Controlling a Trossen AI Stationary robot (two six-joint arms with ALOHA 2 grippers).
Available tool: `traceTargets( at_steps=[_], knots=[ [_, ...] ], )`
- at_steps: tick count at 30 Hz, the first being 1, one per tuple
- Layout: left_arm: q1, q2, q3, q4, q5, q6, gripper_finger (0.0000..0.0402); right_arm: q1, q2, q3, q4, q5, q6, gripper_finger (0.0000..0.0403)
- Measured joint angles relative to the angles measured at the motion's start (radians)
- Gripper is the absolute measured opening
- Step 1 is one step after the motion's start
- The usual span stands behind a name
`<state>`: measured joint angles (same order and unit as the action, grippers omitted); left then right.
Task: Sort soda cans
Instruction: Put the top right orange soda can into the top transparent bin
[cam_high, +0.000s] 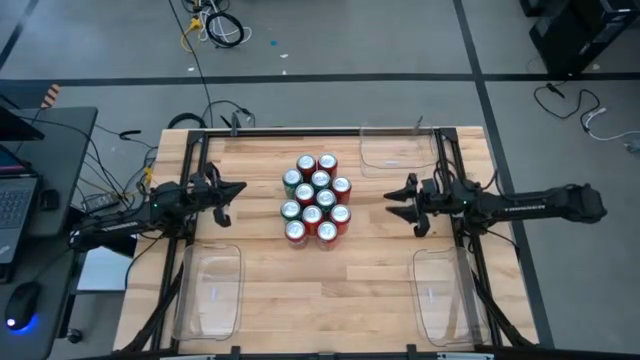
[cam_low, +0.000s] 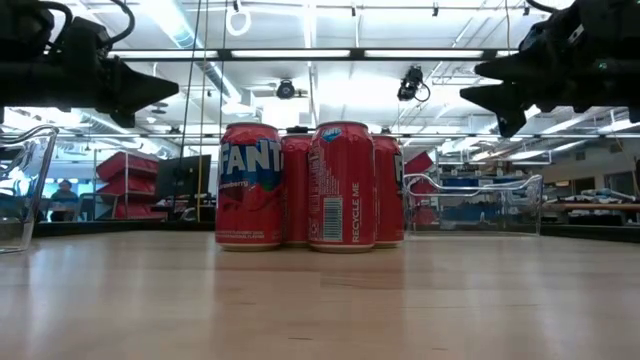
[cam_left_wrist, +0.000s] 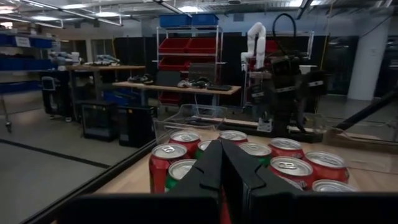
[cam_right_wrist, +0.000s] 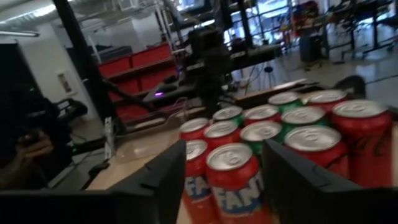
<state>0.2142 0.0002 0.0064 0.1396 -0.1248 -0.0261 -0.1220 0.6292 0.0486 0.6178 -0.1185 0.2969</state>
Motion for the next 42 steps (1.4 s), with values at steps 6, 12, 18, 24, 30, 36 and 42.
traceTargets(
  at_steps=[6,12,18,24,30,36,42],
  knots=[
    [0.0,0.0,0.0,-0.002,-0.01,0.0,0.0008,0.054,0.107,0.056,0.013,0.023,0.024,0.0255],
    [0.0,0.004,0.0,-0.004,-0.01,0.0,0.0008,0.078,0.273,0.177,-0.026,0.095,0.001,0.0279],
    [0.0,0.006,0.0,-0.005,-0.009,0.0,0.0008,0.081,0.474,0.333,-0.182,0.151,-0.052,0.0288],
    [0.0,0.006,0.0,-0.005,-0.008,0.0,0.0008,0.088,0.627,0.449,-0.227,0.122,-0.118,0.0309],
    [0.0,0.006,0.0,-0.005,-0.008,-0.003,0.0008,0.108,0.717,0.514,-0.268,0.135,-0.166,0.0332],
    [0.0,0.006,0.0,-0.005,-0.008,-0.003,0.0008,0.118,0.787,0.553,-0.293,0.177,-0.218,0.0347],
    [0.0,0.006,0.0,-0.005,-0.008,-0.003,0.0008,0.113,0.847,0.566,-0.292,0.193,-0.214,0.0347]
  ],
)
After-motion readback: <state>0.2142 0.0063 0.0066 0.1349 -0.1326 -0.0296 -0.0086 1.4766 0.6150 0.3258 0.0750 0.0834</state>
